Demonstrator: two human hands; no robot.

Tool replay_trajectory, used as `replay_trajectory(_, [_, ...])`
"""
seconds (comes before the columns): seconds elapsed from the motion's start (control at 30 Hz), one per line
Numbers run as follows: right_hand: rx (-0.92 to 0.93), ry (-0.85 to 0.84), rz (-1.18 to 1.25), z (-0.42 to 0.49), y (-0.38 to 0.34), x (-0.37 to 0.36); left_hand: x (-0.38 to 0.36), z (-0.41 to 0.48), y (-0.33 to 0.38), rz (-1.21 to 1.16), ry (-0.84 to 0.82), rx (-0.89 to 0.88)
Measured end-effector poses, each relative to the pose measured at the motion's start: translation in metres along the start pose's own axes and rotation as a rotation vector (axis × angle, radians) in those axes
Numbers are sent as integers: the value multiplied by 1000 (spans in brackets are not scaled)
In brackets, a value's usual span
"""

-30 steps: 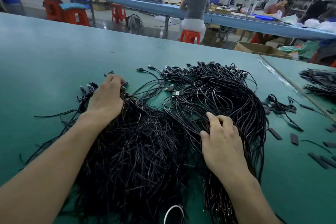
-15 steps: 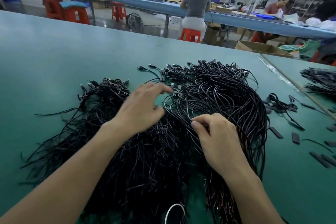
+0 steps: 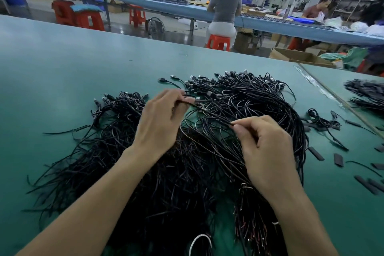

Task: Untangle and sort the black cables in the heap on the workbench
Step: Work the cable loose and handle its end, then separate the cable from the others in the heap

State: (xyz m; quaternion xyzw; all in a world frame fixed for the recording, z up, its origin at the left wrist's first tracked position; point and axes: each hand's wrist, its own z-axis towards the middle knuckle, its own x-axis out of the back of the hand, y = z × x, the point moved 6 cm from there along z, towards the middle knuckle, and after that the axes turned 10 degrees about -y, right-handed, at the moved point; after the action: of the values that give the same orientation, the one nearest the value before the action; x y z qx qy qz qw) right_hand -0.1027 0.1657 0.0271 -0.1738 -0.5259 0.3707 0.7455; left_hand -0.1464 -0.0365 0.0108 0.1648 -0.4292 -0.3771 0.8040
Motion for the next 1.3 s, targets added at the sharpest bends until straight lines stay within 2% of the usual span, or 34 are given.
replay_trajectory(0.07, [-52,108,-122,-1,9,12,21,-9,7,-66,199,-34])
replay_trajectory(0.13, [-154,161,-230,-1,25,23,46,-18,5,-109,395,4])
replay_trajectory(0.2, [-307,105,-331,-2,44,27,64,-26,-3,-102,511,71])
replay_trajectory(0.27, [-407,-68,-464,-4,51,19,73,-28,-4,-20,544,74])
replay_trajectory(0.33, [-423,-254,-639,-8,43,5,68,-24,7,95,449,21])
replay_trajectory(0.43, [-306,-334,-663,-10,22,-10,43,-18,34,362,189,-61])
replay_trajectory(0.53, [-42,-435,-278,-14,-11,-24,17,-21,48,479,-39,-108])
replay_trajectory(0.6, [26,-478,28,-17,-29,-32,4,-24,54,491,-158,-156])
replay_trajectory(0.67, [56,-414,80,-17,-34,-35,-4,-27,59,407,-264,-219])
replay_trajectory(0.73, [66,-339,75,-13,-31,-33,-8,-28,58,229,-349,-200])
replay_trajectory(0.93, [-29,-168,193,-4,-4,-11,8,-19,31,-80,-207,66])
replay_trajectory(1.0, [-29,-120,206,-3,-2,-6,10,-19,27,-112,-229,107])
replay_trajectory(1.13, [-33,110,294,-2,6,13,2,-21,18,-75,-508,227])
replay_trajectory(1.23, [-95,236,381,-2,21,25,6,-21,19,-239,-614,287])
replay_trajectory(1.3, [-149,252,414,-2,28,24,0,-28,32,-420,-847,259])
